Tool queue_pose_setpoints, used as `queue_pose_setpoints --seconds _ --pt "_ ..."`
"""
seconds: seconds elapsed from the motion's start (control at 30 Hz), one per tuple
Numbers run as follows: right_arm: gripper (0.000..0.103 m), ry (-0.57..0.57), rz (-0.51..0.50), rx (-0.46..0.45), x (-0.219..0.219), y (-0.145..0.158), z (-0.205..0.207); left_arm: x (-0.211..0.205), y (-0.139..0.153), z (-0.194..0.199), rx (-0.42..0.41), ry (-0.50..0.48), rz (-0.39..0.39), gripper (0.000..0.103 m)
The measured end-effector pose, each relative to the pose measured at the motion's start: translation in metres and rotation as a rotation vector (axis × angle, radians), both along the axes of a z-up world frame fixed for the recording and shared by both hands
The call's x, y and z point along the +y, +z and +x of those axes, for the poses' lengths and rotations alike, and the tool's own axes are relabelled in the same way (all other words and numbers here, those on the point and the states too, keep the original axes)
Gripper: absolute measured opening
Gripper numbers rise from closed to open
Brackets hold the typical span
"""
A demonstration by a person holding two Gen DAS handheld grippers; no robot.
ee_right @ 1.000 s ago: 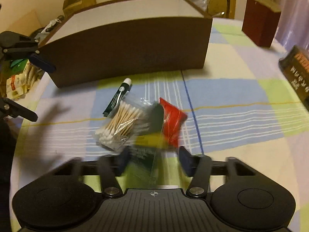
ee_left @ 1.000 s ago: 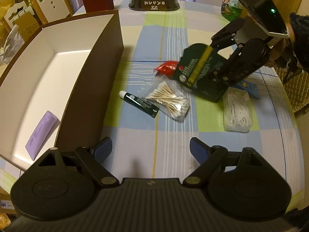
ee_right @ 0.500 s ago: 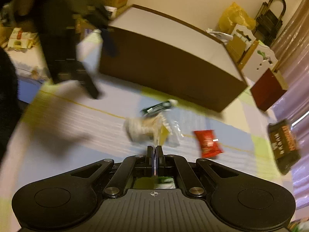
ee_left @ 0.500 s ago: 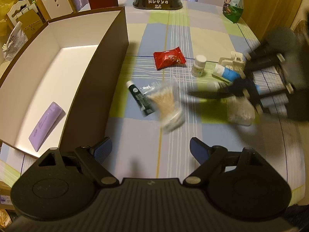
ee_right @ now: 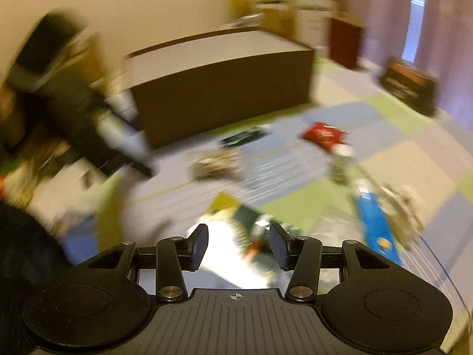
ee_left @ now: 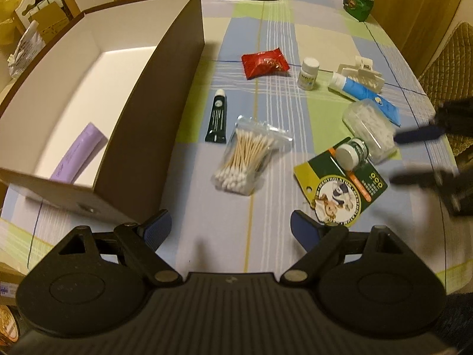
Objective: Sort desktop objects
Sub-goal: 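Grasp the green card pack with the right tool while the left tool grasps the cotton-swab bag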
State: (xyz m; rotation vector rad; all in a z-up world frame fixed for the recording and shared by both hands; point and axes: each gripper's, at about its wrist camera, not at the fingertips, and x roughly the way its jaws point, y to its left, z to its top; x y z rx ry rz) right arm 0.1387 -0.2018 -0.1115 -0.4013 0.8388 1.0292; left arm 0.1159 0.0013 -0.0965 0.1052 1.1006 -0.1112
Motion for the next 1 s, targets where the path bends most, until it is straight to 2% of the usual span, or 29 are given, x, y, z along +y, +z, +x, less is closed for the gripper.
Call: queue_pose_setpoints --seconds 0.07,0.3,0.33,0.37,0.5,0.73,0.83,1.0 --pt "0.050 -0.067 -0.023 -0.007 0.009 -0.006 0.008 0.001 0.000 -0.003 -0.002 0.000 0.001 0.085" --pt "0.049 -0.185 -0.113 -0.046 0.040 -0.029 0.017 0.007 0.005 -0.014 -0.029 -0.006 0.020 0.085" --pt "0.039 -0.194 -0.118 -0.043 0.039 -0.032 0.019 0.008 0.005 -0.015 -0.029 -0.005 0.022 0.085" --pt "0.034 -0.199 -0.124 -0.043 0.039 -0.035 0.020 0.009 0.005 -0.015 -0.028 -0.006 0.023 0.085" --pt "0.032 -0.193 -0.134 -0.031 0.028 -0.041 0.017 0.010 0.004 -0.016 -0.035 -0.028 0.024 0.085" --pt "0.032 -0.089 -0.190 -0.012 0.001 -0.038 -0.006 -0.006 -0.001 -0.006 -0.059 -0.122 0.001 0.083" --pt "0.032 -0.103 -0.208 0.014 -0.018 -0.037 -0.011 -0.018 -0.008 0.006 -0.078 -0.172 -0.007 0.081" --pt "0.032 -0.151 -0.182 0.047 -0.036 -0.035 -0.016 -0.030 -0.027 0.040 -0.082 -0.201 0.027 0.071"
